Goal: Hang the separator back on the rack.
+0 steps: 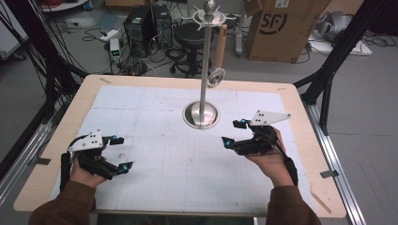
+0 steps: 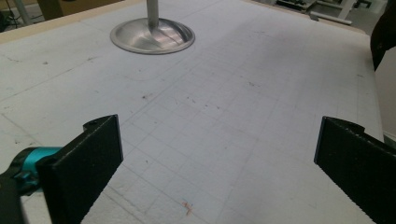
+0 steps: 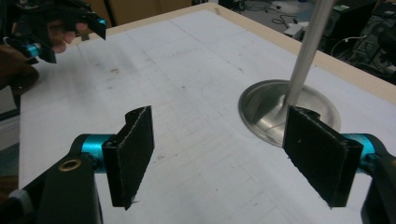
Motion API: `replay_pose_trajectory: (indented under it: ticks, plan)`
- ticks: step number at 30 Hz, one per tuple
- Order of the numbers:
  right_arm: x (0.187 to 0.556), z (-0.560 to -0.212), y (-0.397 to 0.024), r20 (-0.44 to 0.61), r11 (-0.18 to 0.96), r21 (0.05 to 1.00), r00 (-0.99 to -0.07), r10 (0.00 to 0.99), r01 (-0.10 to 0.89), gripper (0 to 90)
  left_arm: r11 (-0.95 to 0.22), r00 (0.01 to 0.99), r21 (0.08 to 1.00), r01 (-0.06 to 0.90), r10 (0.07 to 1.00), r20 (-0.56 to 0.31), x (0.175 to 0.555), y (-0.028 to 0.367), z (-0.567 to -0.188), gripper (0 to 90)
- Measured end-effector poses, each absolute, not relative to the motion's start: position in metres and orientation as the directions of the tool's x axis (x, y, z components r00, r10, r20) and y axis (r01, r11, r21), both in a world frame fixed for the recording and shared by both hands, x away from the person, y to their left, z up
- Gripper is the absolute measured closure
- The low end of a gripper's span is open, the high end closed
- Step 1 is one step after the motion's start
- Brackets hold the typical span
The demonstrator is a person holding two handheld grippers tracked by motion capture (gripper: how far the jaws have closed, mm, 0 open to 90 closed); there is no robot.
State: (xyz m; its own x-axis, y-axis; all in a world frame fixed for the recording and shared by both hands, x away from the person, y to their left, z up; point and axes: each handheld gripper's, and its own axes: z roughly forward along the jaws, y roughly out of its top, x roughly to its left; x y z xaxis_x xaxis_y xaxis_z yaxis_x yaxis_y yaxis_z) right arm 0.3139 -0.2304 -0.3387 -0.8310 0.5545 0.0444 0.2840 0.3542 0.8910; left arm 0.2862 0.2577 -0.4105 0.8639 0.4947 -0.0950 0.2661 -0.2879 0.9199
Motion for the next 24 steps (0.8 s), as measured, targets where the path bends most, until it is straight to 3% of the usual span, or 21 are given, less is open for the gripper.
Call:
replay_pose_trajectory:
  ticks: [24]
  plan:
    - [0.298, -0.376, -0.239, 0.126, 0.306, 0.893, -0.834, 0.537, 0.331, 16.6, -0.280, 0.860, 0.921, 0.272, 0.500, -0.102, 0.286, 0.258, -0.411, 1.6]
